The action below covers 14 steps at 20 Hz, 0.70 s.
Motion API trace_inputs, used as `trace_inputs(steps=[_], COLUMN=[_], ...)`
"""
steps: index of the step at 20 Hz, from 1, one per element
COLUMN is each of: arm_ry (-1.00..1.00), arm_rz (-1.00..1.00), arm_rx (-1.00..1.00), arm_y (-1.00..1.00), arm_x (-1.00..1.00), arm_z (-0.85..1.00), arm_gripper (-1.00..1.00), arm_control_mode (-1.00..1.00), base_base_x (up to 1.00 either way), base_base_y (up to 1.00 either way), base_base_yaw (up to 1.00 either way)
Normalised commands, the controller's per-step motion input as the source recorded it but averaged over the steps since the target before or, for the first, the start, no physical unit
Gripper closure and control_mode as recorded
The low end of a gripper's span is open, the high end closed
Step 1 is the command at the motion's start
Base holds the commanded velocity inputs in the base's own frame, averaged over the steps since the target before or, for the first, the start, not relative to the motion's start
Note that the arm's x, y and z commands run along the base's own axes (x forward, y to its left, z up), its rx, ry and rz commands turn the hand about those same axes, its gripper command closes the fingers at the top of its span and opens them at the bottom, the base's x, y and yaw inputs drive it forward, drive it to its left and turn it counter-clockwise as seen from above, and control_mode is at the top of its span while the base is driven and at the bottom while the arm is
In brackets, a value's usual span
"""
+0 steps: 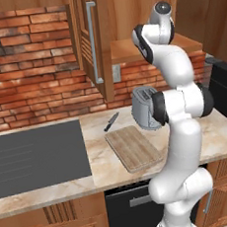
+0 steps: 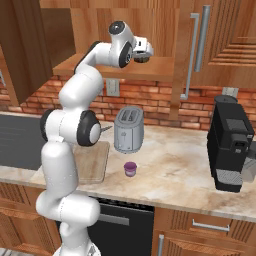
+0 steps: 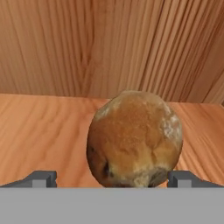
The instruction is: Pick the bread, place it on the cutting board, pick the jam, place it on the counter, and close the cabinet.
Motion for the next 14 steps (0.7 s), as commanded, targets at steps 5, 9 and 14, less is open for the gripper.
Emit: trace_inputs(steps=[5, 9, 14], arm_ry=[0.0, 0.0, 0.0], arm_rz=[0.0, 0.0, 0.0], arm_rx=[0.01, 0.0, 0.0], arm_y=[-0.12, -0.07, -0.03], arm_x=[0.22, 0.19, 0.18], arm_z=[0.0, 0.0, 0.0], arm_gripper=[-1.0, -1.0, -1.0], arm_control_mode=[-1.0, -1.0, -1.0], base_base_x=[0.0, 0.0, 0.0], base_base_y=[0.0, 0.0, 0.0], base_base_yaw=[0.0, 0.0, 0.0])
